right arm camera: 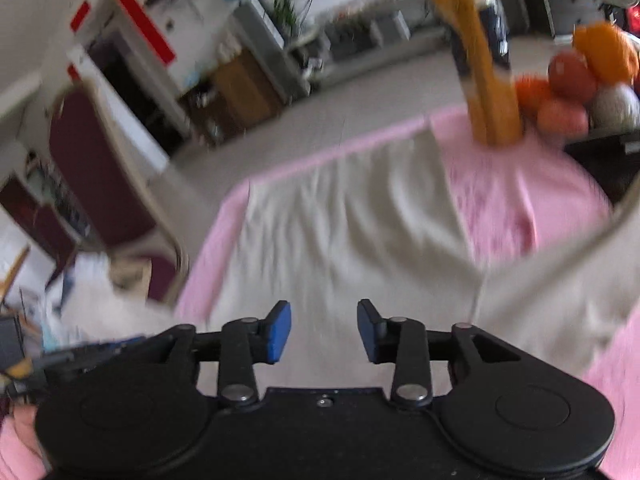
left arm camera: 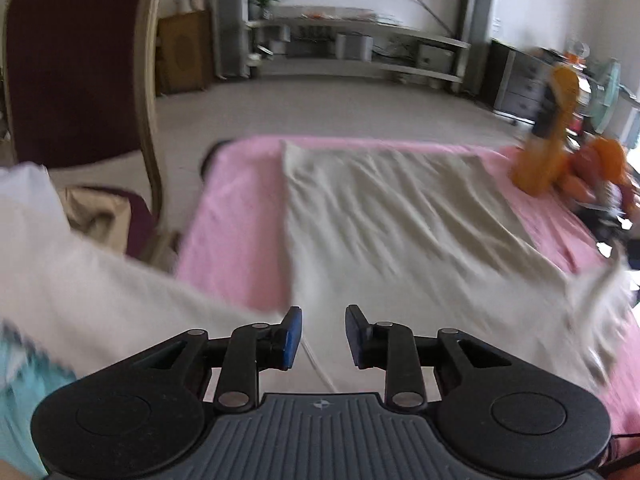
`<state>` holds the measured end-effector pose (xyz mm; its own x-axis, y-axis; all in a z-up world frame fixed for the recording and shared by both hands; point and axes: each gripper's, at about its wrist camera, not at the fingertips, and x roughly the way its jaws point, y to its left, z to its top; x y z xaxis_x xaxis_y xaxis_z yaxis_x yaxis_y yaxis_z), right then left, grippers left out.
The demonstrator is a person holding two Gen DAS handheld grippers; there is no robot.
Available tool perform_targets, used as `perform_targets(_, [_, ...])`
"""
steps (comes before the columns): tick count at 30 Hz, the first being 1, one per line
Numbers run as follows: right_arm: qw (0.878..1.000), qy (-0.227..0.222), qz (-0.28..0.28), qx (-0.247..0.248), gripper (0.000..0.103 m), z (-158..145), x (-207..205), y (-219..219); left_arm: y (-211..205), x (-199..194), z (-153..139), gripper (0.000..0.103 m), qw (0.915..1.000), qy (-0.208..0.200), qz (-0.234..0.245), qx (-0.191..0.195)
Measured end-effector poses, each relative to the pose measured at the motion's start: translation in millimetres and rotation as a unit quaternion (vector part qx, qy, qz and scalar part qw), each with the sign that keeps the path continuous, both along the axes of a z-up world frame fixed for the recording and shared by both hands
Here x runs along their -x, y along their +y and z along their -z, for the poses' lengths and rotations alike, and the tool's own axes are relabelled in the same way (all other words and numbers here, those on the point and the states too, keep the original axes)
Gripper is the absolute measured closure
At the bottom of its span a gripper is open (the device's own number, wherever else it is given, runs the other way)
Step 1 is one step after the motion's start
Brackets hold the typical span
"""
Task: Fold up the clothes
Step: 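Open the left gripper and withdraw both tools above the folded sweatshirt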
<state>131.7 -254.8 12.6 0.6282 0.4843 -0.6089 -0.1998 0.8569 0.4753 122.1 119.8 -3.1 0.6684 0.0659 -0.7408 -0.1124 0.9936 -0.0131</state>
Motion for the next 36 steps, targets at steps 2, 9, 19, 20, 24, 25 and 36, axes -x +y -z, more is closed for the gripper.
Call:
perform_targets(2, [1.0,-0.009,0.021,0.005,0.057,3.6,-29.4,-3.1,2.5,-28.6,6.9,0.076,0.9998,0.005,-0.017,-0.013])
perform_targets(9, [0.997,0.028,0.07,0.029,0.079,68.1,-117.3,-26.7,2.9,-107.3,61.9,0.081,0.996,0.043,-0.036,-0.07])
perform_targets(19, [0.994,0.054,0.077,0.059,0.079,132.4,-212.3,-34.3,-8.1,-136.9,92.1,0.083,0.9909,0.034,0.014,-0.129])
perform_targets(20, [0.993,0.053,0.074,0.072,0.079,133.9,-213.9,-29.9,-8.6,-136.4,92.2,0.085,0.9908,0.034,0.014,-0.13])
perform_targets(24, [0.989,0.022,0.072,0.128,0.1,132.6,-210.4,-13.1,-8.0,-136.5,91.9,0.085,0.99,0.038,0.016,-0.135])
perform_targets(25, [0.988,0.019,0.073,0.134,0.1,131.6,-209.1,-11.9,-7.8,-136.5,92.1,0.085,0.9897,0.039,0.016,-0.137])
perform_targets(36, [0.989,0.059,0.105,0.09,0.093,108.5,-181.9,-33.7,-5.8,-127.0,72.9,0.081,0.9938,0.044,0.015,-0.101])
